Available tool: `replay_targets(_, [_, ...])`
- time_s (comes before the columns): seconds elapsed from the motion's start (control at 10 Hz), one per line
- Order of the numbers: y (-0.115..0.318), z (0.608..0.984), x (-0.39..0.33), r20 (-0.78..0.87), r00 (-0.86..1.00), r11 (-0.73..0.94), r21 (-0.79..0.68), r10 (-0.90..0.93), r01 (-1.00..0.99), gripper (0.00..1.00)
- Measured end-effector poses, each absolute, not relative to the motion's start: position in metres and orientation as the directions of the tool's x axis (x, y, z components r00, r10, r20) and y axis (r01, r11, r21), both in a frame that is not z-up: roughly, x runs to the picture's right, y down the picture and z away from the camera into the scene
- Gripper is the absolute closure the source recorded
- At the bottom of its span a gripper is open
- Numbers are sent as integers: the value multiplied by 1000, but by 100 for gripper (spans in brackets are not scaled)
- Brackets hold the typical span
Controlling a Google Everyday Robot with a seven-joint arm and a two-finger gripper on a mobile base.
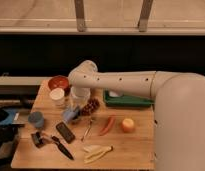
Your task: Place sponge in metal cup
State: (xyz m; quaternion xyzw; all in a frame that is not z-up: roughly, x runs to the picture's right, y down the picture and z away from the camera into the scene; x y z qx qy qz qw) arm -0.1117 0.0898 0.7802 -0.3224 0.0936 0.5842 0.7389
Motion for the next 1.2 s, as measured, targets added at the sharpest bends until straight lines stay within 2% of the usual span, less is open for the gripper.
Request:
replay_targets(0.5, [91, 794, -101, -545, 259, 61, -355, 798, -933, 28])
replay_targets(1.2, [86, 796, -94, -540, 238, 53, -335, 807, -941, 26])
